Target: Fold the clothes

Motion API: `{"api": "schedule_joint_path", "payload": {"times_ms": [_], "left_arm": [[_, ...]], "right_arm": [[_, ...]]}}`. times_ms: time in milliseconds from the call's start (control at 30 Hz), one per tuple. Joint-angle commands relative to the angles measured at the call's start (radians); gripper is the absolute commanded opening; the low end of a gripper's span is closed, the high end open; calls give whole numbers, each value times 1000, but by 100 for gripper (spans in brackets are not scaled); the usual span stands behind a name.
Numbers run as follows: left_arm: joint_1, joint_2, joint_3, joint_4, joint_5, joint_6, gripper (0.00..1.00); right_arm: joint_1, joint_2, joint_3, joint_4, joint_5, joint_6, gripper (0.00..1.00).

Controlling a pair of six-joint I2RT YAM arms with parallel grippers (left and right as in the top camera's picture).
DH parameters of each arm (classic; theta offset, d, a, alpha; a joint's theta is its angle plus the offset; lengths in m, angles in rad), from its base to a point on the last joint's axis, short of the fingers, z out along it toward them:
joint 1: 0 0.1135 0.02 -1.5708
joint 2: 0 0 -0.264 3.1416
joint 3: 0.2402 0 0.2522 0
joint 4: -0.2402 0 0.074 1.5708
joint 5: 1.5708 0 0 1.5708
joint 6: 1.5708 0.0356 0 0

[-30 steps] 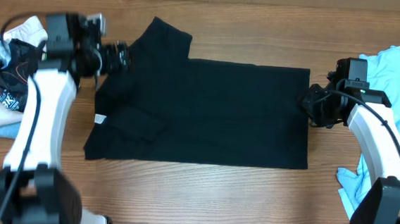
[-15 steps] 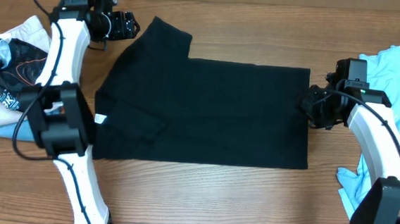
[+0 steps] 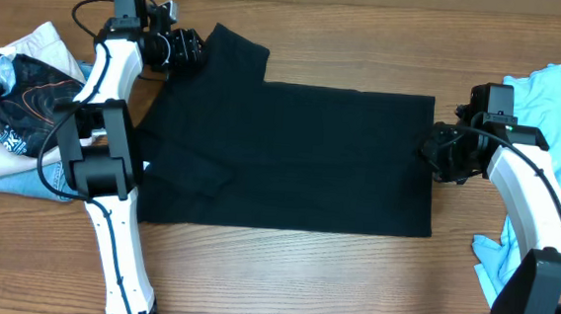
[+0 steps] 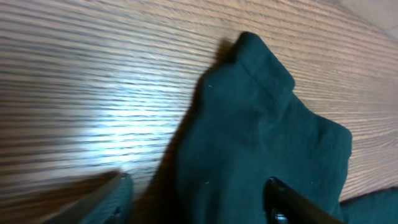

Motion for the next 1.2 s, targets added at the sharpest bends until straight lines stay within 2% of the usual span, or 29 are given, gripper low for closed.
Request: {"api": "schedule_joint_path", "payload": {"times_ms": [0, 67, 400, 467, 600, 800, 1033, 1167], "left_arm": [[-39, 24, 22, 3, 10, 1, 47], [-50, 24, 23, 3, -6, 2, 37], [-44, 22, 23, -34, -35, 1, 24], [-42, 22, 23, -51, -61, 1, 24], [-41, 22, 23, -73, -129, 2, 33], [-43, 22, 23, -95, -196, 14, 41], [-42, 22, 23, -99, -233, 16, 40], [-43, 22, 23, -98, -266, 16, 27]], "right_arm": [[-2, -18, 21, 4, 0, -11, 33], [-2, -18, 21, 4, -1, -11, 33], [-2, -18, 21, 25, 78, -35, 31], [-2, -18, 21, 31, 78, -41, 31], [-2, -18, 21, 31, 78, -41, 31], [-2, -18, 21, 31, 78, -40, 31], [-2, -18, 21, 31, 78, -40, 31], [-2, -18, 21, 31, 78, -40, 31]]}}
